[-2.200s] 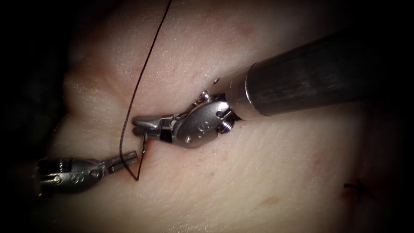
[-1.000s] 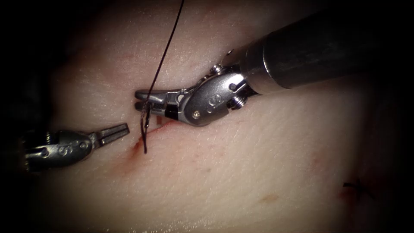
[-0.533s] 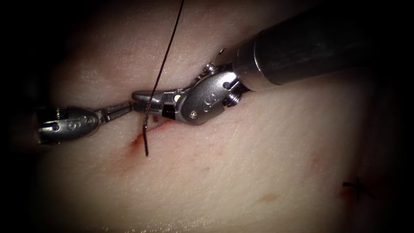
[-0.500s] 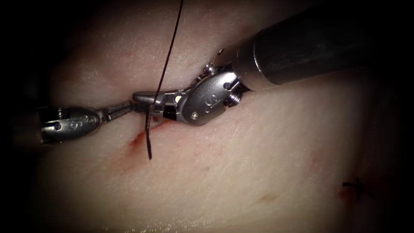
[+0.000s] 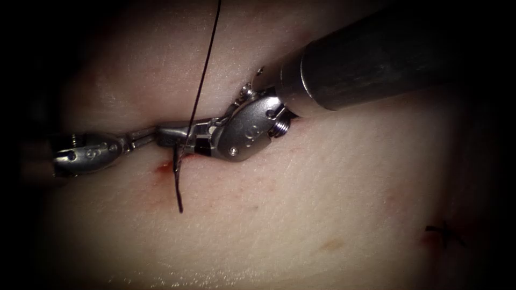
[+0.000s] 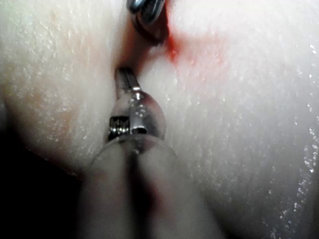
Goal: Wound Closure
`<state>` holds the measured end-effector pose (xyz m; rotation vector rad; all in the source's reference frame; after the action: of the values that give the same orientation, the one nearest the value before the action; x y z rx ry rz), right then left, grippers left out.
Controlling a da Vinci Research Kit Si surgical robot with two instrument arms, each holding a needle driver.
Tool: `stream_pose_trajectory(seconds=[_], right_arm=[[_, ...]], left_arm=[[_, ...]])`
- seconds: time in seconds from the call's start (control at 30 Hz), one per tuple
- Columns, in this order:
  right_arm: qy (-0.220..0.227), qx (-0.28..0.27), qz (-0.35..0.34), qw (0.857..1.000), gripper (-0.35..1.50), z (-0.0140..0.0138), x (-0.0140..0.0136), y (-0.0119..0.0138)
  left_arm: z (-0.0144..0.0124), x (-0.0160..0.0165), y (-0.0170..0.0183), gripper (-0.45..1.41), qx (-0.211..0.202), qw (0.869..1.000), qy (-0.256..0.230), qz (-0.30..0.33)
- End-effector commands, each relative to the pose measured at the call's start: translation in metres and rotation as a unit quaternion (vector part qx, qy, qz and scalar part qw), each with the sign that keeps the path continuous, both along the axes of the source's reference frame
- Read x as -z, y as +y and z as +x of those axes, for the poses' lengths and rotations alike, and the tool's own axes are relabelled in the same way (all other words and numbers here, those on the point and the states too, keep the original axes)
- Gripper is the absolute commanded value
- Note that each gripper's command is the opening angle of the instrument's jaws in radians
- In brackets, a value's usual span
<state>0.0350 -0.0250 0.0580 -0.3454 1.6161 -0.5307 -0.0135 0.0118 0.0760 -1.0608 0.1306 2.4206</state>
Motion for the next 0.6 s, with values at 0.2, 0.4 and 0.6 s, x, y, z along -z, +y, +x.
stream_pose_trajectory(seconds=[0.2, 0.4, 0.6], right_arm=[[-0.008, 0.006, -0.003, 1.0, -0.35, 0.0004, -0.0036, -0.003], [-0.017, 0.012, 0.001, 1.0, -0.35, 0.0003, -0.0049, -0.0041], [-0.034, 0.01, 0.008, 0.999, -0.35, -0.0015, -0.0058, -0.0047]], left_arm=[[0.0013, -0.0007, -0.0003, -0.45, 0.003, 1.0, 0.01, 0.001], [0.0026, -0.0009, 0.0, -0.45, 0.004, 1.0, 0.015, 0.0], [0.0025, -0.0009, -0.0001, -0.45, 0.005, 1.0, 0.016, 0.0]])
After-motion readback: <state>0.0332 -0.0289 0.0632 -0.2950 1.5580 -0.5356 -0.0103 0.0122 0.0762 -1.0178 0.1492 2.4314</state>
